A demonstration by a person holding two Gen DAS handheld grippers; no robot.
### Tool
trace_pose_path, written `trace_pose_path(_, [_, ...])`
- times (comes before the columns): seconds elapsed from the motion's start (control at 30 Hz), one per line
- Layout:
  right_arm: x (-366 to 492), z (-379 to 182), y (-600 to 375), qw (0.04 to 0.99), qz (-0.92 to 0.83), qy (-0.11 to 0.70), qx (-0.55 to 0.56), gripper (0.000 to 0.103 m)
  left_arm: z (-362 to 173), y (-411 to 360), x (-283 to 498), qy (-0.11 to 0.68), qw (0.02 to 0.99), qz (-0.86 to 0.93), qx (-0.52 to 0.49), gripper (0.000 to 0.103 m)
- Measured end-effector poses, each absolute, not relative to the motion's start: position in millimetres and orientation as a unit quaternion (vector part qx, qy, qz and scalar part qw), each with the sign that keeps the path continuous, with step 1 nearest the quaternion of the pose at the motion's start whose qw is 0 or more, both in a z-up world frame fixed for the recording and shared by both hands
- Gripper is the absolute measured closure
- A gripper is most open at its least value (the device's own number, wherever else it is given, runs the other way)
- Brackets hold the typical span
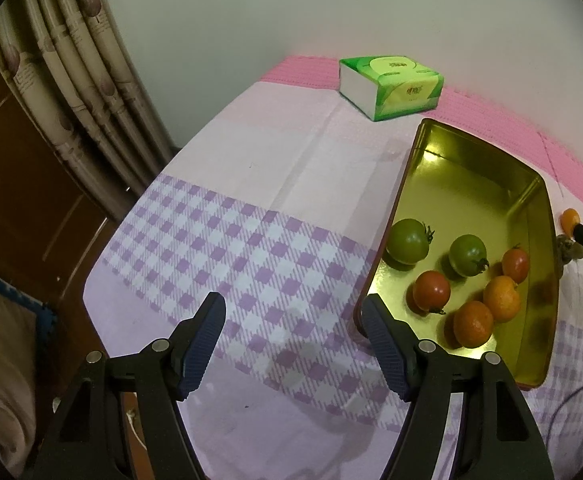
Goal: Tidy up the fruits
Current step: 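Grasp the small olive-green fruit with the right tool while the left tool grasps a dark wrinkled fruit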
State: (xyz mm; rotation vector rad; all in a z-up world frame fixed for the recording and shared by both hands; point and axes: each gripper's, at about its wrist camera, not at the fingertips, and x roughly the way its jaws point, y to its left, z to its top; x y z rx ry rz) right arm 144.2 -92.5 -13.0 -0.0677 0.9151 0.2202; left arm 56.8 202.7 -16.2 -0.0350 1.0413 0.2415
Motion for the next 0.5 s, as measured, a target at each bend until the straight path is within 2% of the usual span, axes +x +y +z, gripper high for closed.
trace_pose_path(0.5, [177, -35, -49, 0.877, 0.136, 0.456, -0.063, 0.061, -19, 198, 59, 0.498, 0.860, 0.108, -0.012, 0.032])
